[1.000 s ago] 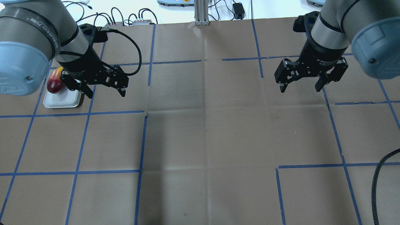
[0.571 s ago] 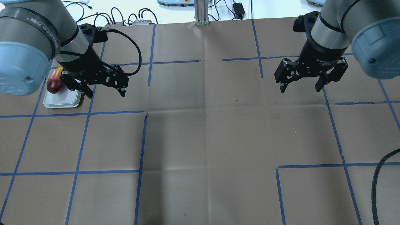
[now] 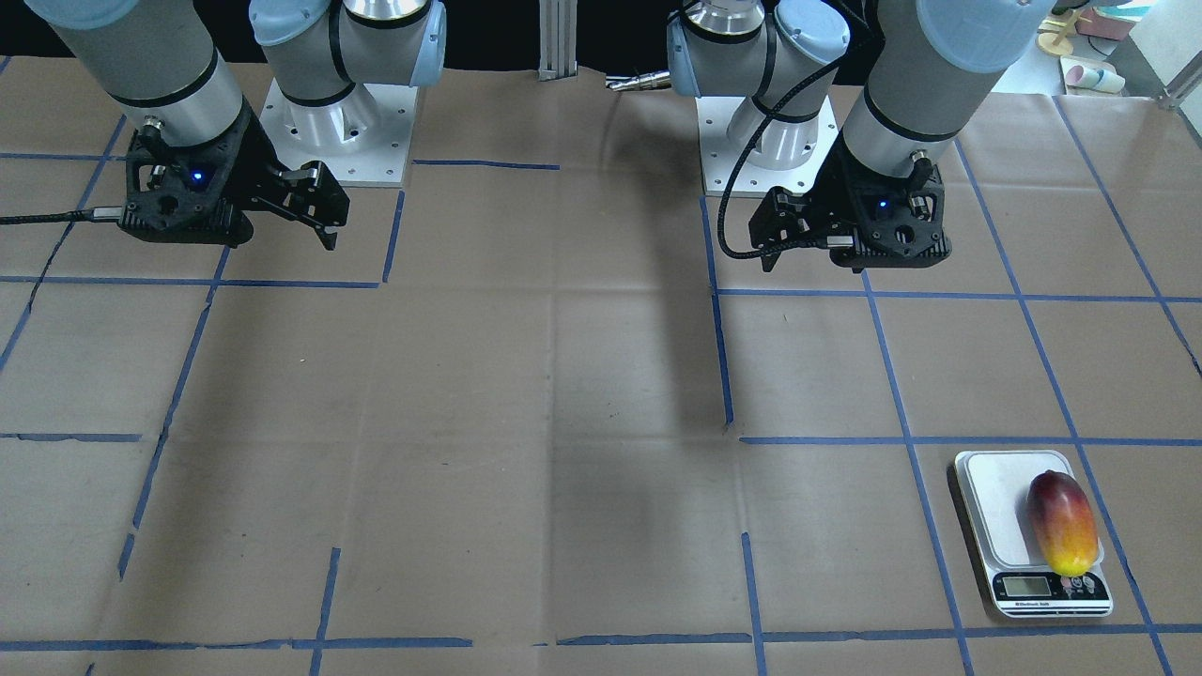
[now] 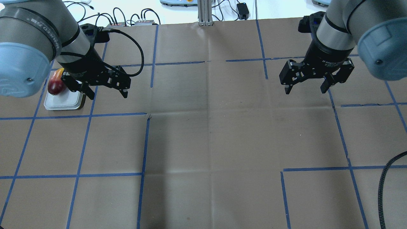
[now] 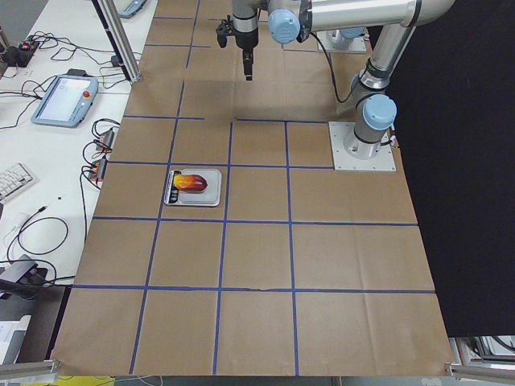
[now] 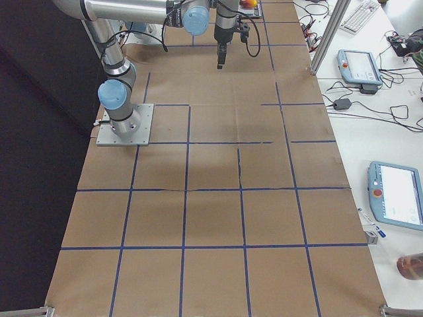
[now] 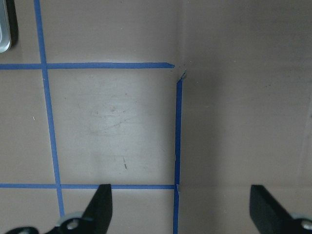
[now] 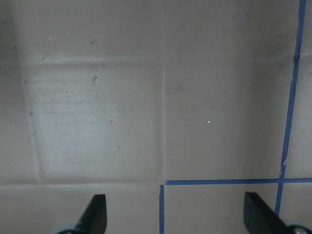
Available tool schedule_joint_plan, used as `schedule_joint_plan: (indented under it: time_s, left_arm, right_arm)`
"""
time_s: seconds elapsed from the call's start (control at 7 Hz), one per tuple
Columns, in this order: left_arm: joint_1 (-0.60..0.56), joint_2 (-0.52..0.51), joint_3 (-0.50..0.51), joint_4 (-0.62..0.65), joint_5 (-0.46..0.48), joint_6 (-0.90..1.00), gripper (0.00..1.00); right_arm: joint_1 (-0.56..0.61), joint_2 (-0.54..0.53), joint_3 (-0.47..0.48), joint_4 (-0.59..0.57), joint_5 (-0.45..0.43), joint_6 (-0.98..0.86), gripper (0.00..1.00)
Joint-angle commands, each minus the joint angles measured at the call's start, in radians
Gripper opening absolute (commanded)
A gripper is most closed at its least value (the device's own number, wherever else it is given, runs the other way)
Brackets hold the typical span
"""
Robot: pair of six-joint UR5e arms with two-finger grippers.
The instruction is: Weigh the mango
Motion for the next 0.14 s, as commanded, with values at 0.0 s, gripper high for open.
schedule_joint_plan:
  time_s: [0.0]
  left_arm:
    - [0.0, 0.001, 0.001, 0.0, 0.0, 0.0, 1.0]
  right_arm:
    - [0.0, 0.0, 0.0, 0.0, 0.0, 0.0, 1.0]
